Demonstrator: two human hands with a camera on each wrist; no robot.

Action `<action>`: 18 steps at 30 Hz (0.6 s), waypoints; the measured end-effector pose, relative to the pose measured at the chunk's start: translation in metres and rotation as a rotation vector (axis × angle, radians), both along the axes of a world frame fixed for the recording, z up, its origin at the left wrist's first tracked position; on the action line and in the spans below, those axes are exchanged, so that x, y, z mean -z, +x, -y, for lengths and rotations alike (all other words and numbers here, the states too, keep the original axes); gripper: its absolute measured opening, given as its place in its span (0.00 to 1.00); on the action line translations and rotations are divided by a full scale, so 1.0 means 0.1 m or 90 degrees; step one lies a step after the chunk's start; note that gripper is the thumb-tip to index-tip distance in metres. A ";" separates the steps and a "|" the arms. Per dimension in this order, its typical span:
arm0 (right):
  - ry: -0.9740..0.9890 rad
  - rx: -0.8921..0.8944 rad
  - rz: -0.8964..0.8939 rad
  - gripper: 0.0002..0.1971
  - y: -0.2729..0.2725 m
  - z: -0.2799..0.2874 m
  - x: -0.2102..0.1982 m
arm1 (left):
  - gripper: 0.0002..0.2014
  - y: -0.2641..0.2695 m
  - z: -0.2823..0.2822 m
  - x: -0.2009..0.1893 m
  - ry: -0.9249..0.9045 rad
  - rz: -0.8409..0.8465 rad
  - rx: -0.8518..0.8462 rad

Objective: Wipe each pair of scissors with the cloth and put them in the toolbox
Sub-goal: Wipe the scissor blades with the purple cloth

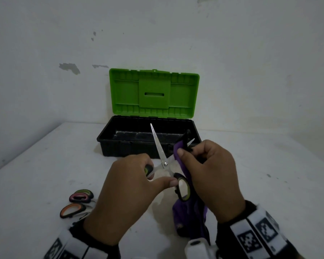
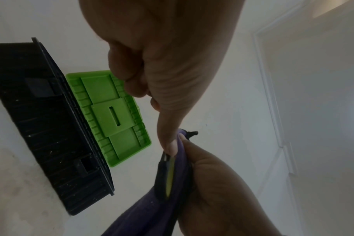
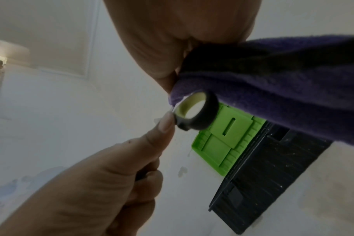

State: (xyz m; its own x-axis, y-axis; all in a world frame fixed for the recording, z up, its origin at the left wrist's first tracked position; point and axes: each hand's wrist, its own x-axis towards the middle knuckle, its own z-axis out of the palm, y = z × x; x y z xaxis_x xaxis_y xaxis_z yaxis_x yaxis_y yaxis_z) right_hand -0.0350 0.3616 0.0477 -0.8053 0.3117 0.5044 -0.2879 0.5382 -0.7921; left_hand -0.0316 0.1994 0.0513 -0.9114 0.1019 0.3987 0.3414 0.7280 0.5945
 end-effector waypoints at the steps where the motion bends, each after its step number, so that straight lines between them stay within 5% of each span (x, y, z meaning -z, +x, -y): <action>1: -0.016 0.002 -0.002 0.13 0.00 -0.01 0.00 | 0.24 0.00 0.00 0.00 0.002 -0.003 0.001; 18: -0.011 0.024 -0.041 0.15 -0.02 -0.04 0.01 | 0.26 0.06 0.01 0.02 0.036 0.009 0.002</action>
